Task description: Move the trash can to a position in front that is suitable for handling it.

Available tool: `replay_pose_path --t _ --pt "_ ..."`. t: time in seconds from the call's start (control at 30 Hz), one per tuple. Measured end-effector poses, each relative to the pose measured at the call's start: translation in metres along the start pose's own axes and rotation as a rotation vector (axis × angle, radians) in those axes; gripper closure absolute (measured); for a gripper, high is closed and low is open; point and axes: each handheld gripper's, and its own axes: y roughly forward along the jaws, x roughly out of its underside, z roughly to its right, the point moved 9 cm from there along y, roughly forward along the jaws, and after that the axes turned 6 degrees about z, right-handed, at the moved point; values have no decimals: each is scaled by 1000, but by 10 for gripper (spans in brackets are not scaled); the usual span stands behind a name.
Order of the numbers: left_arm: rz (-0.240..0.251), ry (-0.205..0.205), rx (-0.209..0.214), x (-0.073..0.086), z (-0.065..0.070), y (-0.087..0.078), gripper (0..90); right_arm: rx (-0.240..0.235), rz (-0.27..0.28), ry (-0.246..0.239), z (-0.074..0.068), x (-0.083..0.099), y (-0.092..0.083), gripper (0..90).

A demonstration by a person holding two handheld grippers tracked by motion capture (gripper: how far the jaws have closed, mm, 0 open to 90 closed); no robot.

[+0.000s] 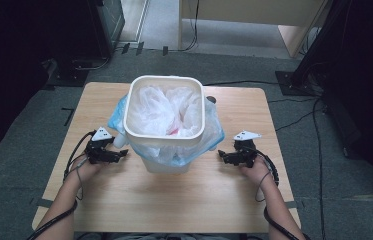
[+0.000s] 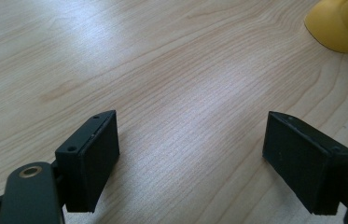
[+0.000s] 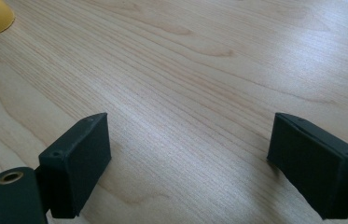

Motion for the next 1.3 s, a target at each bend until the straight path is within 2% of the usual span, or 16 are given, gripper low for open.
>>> replay_pose_path --t 0.1,0.13,0.93,1.1,1.3 --pt "-7 11 -12 0 0 1 181 5 -3 3 0 0 0 122" --pt "-12 26 -16 0 0 1 178 9 -4 8 0 0 0 120" --pt "-10 36 2 -9 -4 13 177 52 -6 42 0 -1 2 108" --pt "-12 52 21 -13 -7 19 177 52 -6 42 0 -1 2 108" --pt "-15 41 11 -15 -8 21 177 52 -6 43 0 -1 2 108"
